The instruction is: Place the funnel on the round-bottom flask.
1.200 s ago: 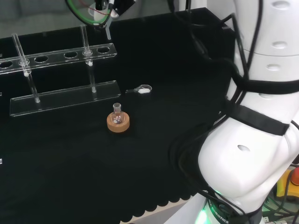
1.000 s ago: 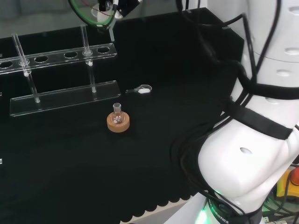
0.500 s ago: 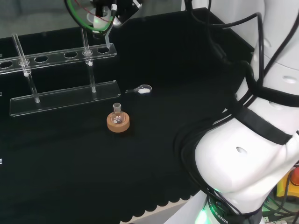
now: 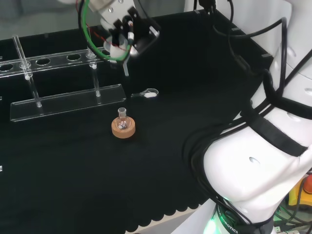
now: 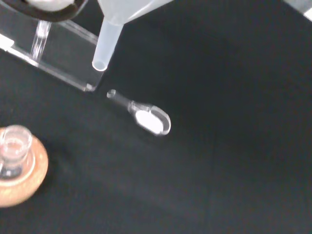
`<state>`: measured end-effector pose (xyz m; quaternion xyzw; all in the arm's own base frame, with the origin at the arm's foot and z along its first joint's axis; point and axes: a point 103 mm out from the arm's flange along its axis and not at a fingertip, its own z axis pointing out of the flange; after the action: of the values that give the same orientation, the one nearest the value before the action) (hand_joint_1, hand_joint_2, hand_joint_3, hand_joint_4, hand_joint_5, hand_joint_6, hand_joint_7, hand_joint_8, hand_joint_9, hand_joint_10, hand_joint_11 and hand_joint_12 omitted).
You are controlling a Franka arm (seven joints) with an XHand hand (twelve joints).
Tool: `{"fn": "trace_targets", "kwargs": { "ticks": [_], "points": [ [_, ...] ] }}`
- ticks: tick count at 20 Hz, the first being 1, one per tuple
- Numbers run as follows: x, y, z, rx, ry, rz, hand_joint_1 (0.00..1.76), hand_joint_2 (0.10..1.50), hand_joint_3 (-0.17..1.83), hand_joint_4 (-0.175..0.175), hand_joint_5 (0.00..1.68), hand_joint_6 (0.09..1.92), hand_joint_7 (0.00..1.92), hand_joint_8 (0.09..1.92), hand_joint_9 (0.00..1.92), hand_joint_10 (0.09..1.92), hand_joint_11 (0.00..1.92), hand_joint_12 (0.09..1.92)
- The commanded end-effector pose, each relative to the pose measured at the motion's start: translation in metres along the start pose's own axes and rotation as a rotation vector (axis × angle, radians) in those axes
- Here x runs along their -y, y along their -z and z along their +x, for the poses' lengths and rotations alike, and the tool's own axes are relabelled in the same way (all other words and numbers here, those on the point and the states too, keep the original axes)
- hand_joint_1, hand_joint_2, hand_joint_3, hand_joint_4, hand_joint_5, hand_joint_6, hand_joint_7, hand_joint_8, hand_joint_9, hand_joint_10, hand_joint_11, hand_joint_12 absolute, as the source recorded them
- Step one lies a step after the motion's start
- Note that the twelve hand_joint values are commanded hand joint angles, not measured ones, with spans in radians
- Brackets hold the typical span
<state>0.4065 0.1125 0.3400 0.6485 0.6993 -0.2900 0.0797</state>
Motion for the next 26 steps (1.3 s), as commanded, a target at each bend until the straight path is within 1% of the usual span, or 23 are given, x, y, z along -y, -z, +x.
{"fn": "trace_targets", "kwargs": {
  "ticks": [1, 5, 8, 11, 16, 26],
  "points": [
    [0.01, -0.019, 0.015, -0.026, -0.016, 0.008, 0.87, 0.74, 0.65, -0.018, 0.78, 0.59, 0.73, 0.64, 1.0, 0.47, 0.55, 1.28],
    [0.009, -0.028, 0.025, -0.028, -0.013, 0.012, 0.87, 0.74, 0.65, -0.019, 0.78, 0.59, 0.73, 0.64, 1.0, 0.47, 0.55, 1.28],
    [0.007, -0.035, 0.033, -0.033, 0.0, 0.012, 0.87, 0.74, 0.65, -0.019, 0.78, 0.59, 0.73, 0.64, 1.0, 0.47, 0.56, 1.27],
    [0.004, -0.043, 0.041, -0.052, 0.011, 0.011, 0.87, 0.74, 0.66, -0.019, 0.78, 0.6, 0.73, 0.64, 1.01, 0.47, 0.56, 1.27],
    [-0.002, -0.063, 0.055, -0.076, 0.01, 0.003, 0.87, 0.74, 0.66, -0.021, 0.78, 0.6, 0.73, 0.64, 1.01, 0.47, 0.56, 1.27],
    [-0.01, -0.078, 0.062, -0.094, 0.02, 0.022, 0.87, 0.74, 0.66, -0.024, 0.78, 0.6, 0.73, 0.64, 1.01, 0.47, 0.57, 1.27]
  ]
}}
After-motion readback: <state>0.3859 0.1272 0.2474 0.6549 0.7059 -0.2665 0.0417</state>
